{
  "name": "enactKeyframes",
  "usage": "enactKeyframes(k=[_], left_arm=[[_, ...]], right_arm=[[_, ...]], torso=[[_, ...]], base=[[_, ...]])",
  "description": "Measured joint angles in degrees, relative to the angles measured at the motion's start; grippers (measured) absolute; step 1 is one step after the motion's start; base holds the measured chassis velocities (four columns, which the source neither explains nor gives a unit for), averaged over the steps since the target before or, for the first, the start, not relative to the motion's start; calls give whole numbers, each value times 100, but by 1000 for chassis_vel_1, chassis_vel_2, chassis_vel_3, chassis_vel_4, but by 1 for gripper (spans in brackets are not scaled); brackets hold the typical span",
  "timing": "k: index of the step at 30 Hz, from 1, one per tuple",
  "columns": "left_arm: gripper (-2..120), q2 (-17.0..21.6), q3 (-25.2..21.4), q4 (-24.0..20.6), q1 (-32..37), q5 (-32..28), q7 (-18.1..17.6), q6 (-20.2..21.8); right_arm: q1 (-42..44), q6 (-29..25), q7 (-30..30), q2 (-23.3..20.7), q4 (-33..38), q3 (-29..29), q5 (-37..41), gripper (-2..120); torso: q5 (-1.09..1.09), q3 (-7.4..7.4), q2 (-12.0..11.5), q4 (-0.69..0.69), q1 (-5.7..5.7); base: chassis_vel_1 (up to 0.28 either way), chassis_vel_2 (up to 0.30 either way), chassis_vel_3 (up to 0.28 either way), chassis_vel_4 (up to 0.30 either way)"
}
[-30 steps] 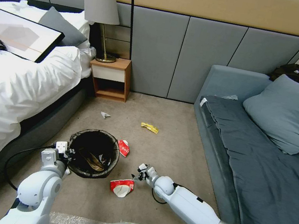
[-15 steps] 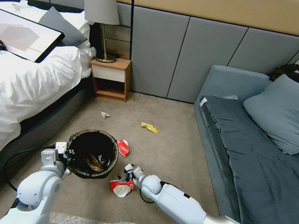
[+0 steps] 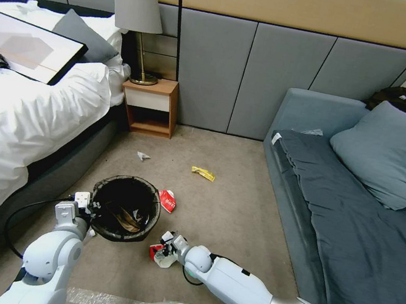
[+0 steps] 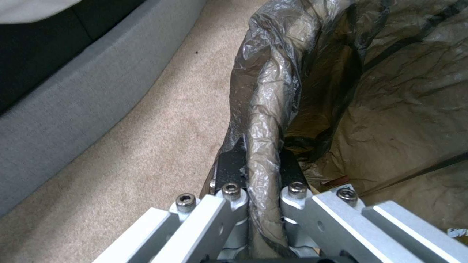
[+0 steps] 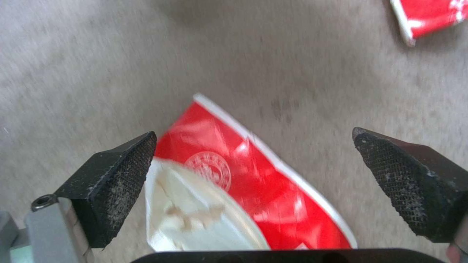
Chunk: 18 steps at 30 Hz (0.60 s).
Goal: Pick up the trash bin, then pick up the garbage from the floor and place it into the trash bin.
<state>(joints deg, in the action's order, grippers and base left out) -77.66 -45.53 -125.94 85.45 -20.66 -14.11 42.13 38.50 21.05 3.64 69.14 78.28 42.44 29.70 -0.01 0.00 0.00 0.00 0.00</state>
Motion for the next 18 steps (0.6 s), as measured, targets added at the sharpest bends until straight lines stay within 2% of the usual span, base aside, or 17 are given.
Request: enactKeyframes(k=[18], left_arm=[[0,-49,33,108,-37,24,7,0]], right_arm=[[242,-161,-73,43,-450,30,-207,100]], torso=[[1,0,0,0,0]], base=[[0,0,0,0]])
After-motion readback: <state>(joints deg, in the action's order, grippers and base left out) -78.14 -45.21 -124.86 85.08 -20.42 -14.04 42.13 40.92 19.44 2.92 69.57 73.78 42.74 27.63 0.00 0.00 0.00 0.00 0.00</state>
